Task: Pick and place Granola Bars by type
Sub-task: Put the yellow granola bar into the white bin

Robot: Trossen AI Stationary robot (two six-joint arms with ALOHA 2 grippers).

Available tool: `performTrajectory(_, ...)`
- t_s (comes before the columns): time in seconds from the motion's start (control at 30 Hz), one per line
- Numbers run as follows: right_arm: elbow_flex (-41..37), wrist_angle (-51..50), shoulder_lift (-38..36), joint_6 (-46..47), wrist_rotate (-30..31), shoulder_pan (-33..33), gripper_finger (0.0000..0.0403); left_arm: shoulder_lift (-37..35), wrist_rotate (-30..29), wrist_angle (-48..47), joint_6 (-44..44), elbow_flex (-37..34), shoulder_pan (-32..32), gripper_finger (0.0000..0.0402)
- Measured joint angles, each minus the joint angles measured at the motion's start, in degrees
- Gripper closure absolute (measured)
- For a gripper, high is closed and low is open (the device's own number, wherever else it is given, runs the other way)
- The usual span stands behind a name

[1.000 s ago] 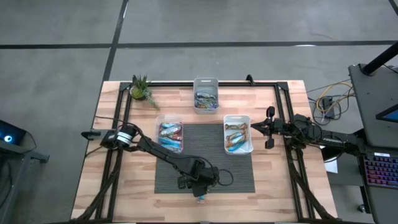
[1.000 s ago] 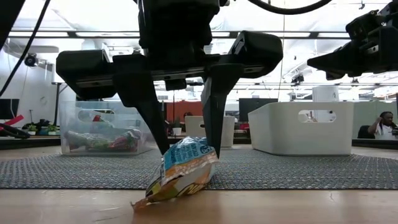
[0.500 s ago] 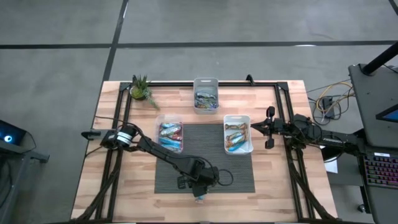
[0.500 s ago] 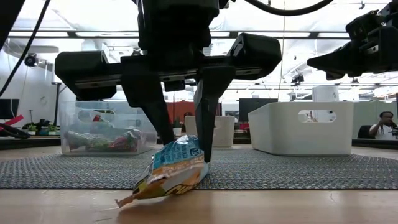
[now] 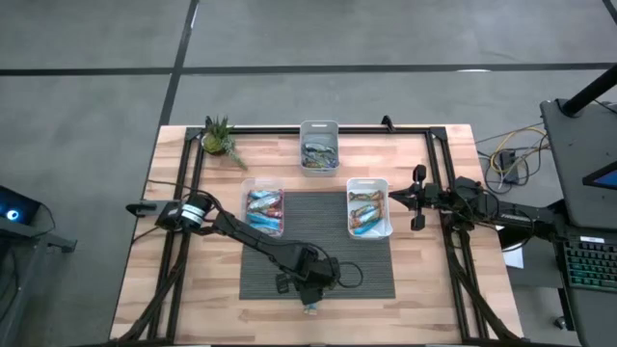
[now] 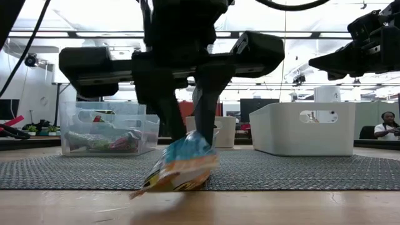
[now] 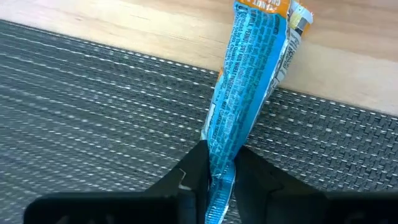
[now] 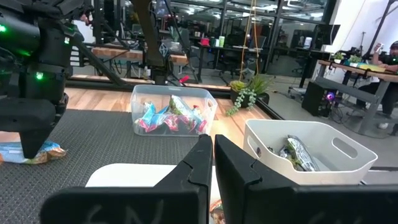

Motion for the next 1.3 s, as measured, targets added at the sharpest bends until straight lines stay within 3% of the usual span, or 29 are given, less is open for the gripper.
performTrajectory(0.33,0.0,0.0,0.0,0.2,0.0,0.0,0.0394,-0.6,-3.4,-2.9,-1.7,6.0,0.1,0.0358)
performTrajectory(0.73,0.0,0.0,0.0,0.2,0.0,0.0,0.0394,-2.4,-10.0,-10.8,-5.3,22.0,2.8,0.0358)
performTrajectory(0.87,0.0,0.0,0.0,0.0,0.0,0.0,0.0394,-2.4,-13.7,-13.6,-9.0,28.6,4.6,0.0358)
performTrajectory(1.1,0.0,0.0,0.0,0.1,0.0,0.0,0.0394,-2.5,-14.3,-14.1,-19.1,36.5,8.8,0.0358)
performTrajectory(1.3,0.0,0.0,0.0,0.1,0.0,0.0,0.0394,-2.9,-14.3,-12.0,-29.0,37.5,12.1,0.0358)
